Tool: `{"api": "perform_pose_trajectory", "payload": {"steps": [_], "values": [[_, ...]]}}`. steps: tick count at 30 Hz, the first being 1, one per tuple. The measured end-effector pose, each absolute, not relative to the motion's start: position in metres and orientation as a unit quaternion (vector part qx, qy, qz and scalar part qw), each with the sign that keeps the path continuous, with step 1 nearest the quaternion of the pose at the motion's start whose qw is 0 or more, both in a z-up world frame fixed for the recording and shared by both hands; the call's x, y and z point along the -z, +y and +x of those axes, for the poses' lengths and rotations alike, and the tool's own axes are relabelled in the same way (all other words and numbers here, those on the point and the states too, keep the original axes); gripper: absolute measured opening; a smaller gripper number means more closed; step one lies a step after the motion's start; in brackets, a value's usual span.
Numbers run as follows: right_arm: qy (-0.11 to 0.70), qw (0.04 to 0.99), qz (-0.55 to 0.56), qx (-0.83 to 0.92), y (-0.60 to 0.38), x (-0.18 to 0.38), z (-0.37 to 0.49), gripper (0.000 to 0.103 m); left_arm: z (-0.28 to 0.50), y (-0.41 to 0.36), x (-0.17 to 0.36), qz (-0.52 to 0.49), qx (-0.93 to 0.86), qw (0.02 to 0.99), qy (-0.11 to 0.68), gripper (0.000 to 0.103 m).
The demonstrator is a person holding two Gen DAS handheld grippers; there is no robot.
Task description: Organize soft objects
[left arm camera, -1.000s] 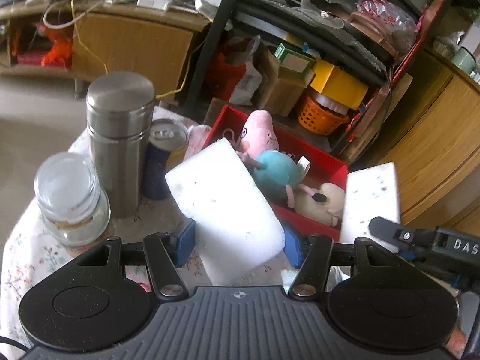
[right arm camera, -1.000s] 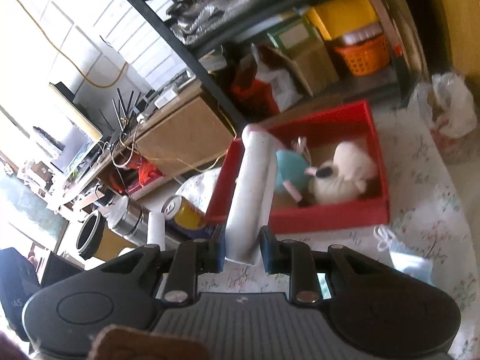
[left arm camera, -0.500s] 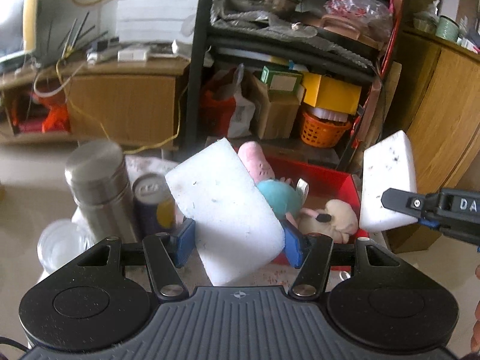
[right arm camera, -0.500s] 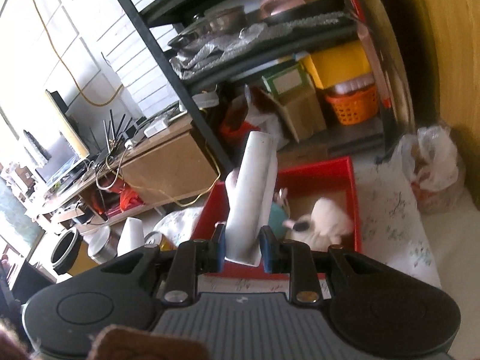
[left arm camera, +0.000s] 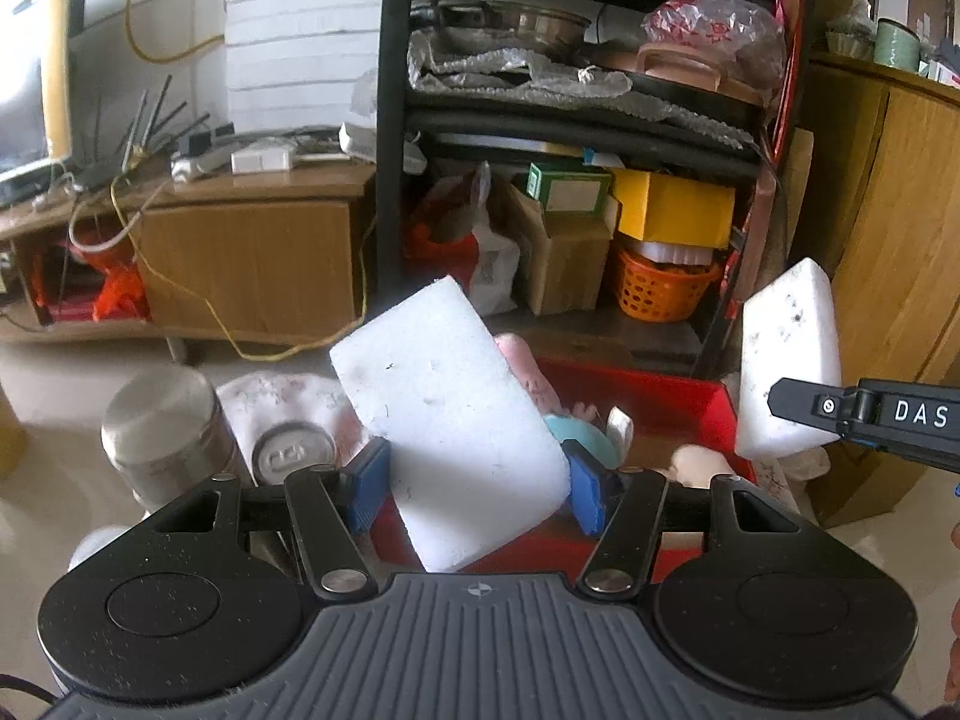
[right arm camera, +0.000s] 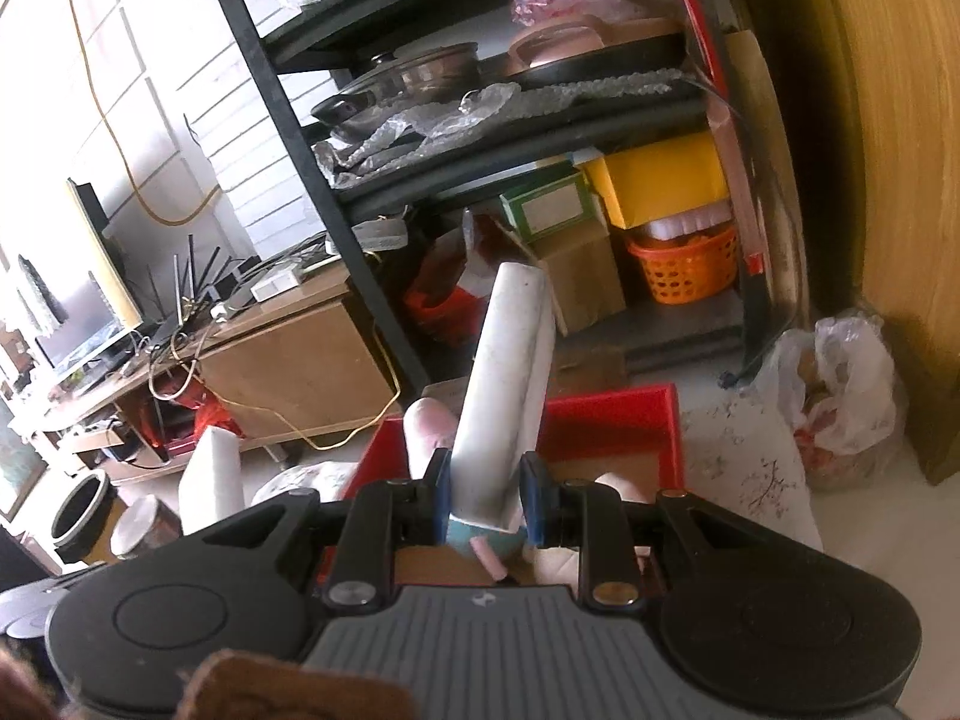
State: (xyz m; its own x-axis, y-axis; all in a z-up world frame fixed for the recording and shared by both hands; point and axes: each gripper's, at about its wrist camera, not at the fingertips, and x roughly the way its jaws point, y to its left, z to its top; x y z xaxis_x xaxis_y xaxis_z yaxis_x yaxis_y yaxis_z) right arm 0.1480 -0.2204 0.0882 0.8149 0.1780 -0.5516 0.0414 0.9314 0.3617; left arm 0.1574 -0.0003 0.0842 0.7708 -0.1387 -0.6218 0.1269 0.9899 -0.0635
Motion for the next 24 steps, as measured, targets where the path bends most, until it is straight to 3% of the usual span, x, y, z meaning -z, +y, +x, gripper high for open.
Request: {"api": "perform_pose_trajectory", "payload": {"steps": [24], "values": [[0.315, 0.937, 0.149, -0.024, -0.221, -0.064, 0.191, 0.000, 0.211, -0.010, -0.069, 0.021, 0.039, 0.942, 0.333, 0.062]]}}
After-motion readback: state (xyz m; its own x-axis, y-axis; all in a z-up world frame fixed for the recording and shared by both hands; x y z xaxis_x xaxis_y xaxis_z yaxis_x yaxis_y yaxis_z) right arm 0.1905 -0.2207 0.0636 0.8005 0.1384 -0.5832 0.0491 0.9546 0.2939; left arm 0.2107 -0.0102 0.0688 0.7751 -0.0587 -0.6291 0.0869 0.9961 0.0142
